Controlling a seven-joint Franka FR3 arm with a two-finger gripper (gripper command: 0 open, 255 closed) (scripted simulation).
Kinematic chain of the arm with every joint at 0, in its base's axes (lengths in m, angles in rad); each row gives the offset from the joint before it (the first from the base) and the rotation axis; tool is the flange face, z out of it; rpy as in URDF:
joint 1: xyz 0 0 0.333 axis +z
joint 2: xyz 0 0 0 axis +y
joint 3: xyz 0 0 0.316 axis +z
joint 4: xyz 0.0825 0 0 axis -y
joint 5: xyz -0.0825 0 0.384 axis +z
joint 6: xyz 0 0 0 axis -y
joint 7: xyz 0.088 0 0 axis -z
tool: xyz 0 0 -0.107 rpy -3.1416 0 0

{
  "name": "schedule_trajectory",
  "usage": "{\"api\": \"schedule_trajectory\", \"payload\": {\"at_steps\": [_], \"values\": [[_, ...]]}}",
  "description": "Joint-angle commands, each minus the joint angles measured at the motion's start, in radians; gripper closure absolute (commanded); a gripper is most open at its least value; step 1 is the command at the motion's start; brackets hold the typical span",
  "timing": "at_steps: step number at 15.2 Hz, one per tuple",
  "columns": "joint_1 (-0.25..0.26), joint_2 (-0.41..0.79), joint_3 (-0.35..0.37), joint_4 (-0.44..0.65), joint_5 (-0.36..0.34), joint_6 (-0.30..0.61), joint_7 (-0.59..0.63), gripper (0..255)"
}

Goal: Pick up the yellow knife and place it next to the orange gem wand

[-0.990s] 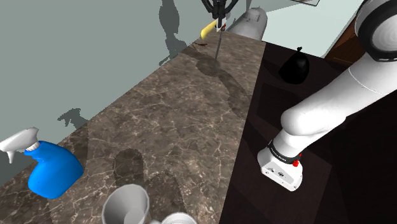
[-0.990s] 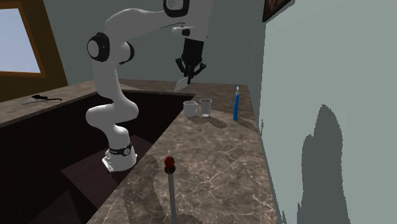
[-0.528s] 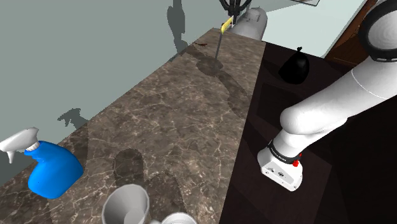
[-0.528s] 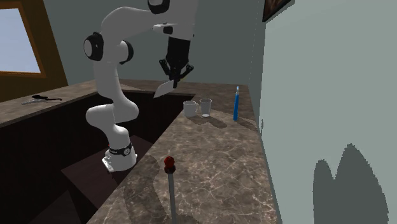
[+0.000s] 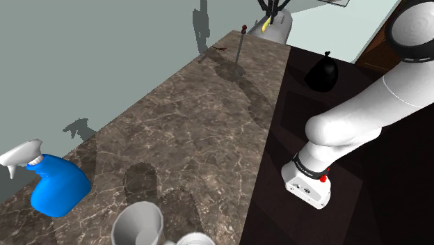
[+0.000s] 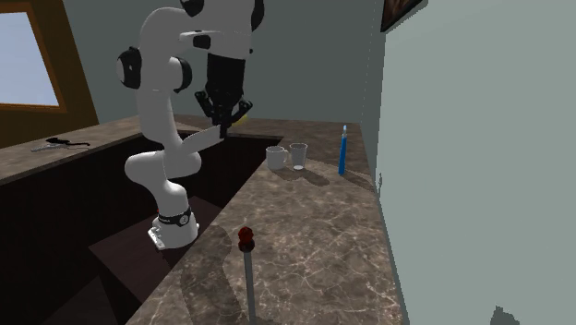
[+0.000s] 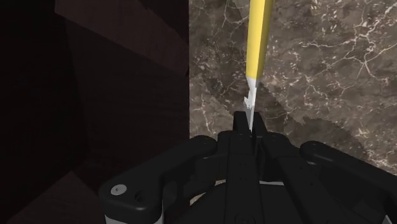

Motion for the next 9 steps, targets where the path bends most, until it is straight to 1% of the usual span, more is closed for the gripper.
{"api": "schedule_trajectory", "payload": {"at_steps": [1, 5, 9], "values": [[-0.017, 0.017, -0.025, 0.014, -0.018, 0.005, -0.046, 255], [-0.052, 0.060, -0.074, 0.050, -0.055, 0.016, -0.135, 255], [-0.088, 0.120, -0.117, 0.108, -0.090, 0.024, -0.219, 255]]}}
